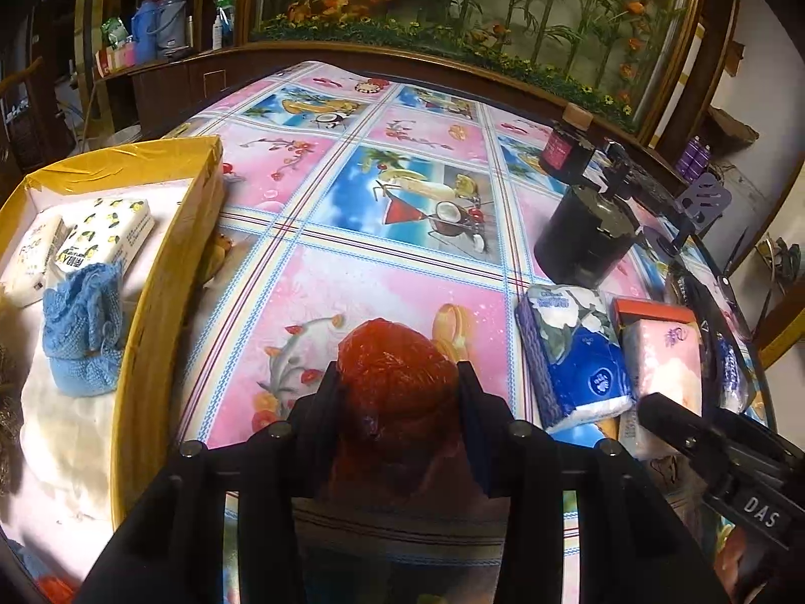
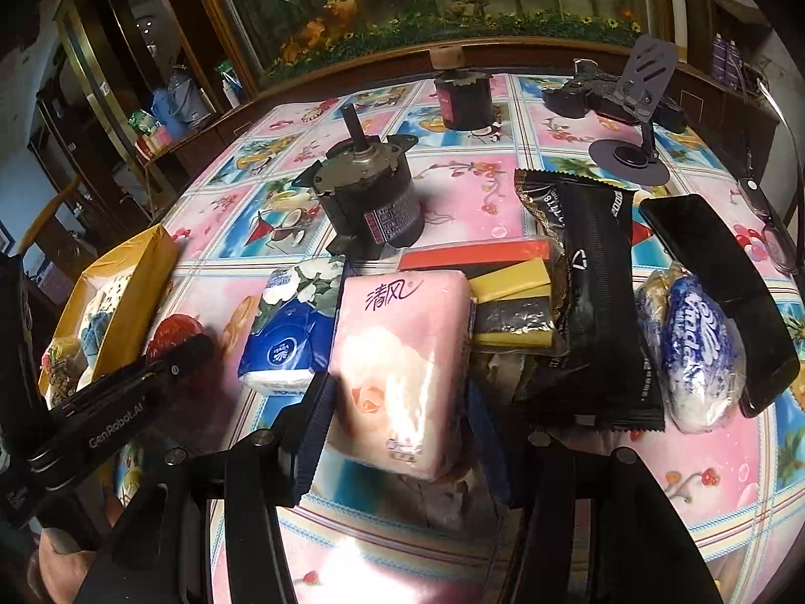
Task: Organize soft objects
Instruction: 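Grasp the red plastic bag with the left tool while the right tool grasps the pink tissue pack, then lift the red bag with the left tool while the right tool lifts the pink tissue pack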
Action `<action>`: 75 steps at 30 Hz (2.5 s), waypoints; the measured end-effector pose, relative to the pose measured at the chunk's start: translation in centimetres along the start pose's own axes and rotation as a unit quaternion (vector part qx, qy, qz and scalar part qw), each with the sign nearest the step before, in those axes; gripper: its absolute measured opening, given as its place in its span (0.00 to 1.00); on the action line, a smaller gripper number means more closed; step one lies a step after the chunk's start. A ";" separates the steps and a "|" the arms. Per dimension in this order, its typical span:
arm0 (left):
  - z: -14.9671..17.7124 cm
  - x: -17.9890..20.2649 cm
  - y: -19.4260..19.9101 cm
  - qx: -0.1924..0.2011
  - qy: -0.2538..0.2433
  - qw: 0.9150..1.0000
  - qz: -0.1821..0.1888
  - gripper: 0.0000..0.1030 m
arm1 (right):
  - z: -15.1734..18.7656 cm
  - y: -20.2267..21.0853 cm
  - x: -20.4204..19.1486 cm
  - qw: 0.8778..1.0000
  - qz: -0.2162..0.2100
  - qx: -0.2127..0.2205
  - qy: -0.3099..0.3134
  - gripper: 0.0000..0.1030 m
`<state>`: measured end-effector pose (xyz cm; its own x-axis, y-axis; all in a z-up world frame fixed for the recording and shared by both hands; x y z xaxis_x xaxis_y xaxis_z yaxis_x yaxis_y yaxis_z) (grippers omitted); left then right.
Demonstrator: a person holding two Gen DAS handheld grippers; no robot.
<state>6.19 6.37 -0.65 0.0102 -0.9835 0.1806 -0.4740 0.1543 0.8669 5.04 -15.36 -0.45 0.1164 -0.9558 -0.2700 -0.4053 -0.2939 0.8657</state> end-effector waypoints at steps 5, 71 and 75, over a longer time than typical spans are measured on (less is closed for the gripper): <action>0.1 0.2 0.4 0.011 -0.006 1.000 0.008 0.40 | 0.2 1.0 -0.5 1.000 -0.004 0.019 0.006 0.33; -0.3 0.6 3.1 0.076 -0.006 0.997 0.034 0.40 | 0.6 4.4 -0.5 0.996 0.004 0.085 -0.018 0.32; -0.2 0.6 3.5 0.084 -0.005 0.996 0.032 0.40 | 0.5 4.4 -0.8 0.996 0.004 0.089 -0.022 0.32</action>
<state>4.73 6.38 2.63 -0.0335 -0.9730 0.2286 -0.6146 0.2004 0.7630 2.69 -15.89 3.33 0.0735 -0.9559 -0.2844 -0.5607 -0.2754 0.7808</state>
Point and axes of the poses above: each gripper's, at about its wrist camera, not at the fingertips, and y roughly against the way its jaws point, x to its right, z to its underside, the point moved 3 cm from there along -y, roughly the way its jaws point, and after that the axes turned 11 degrees about -x, right-handed, at the moved point
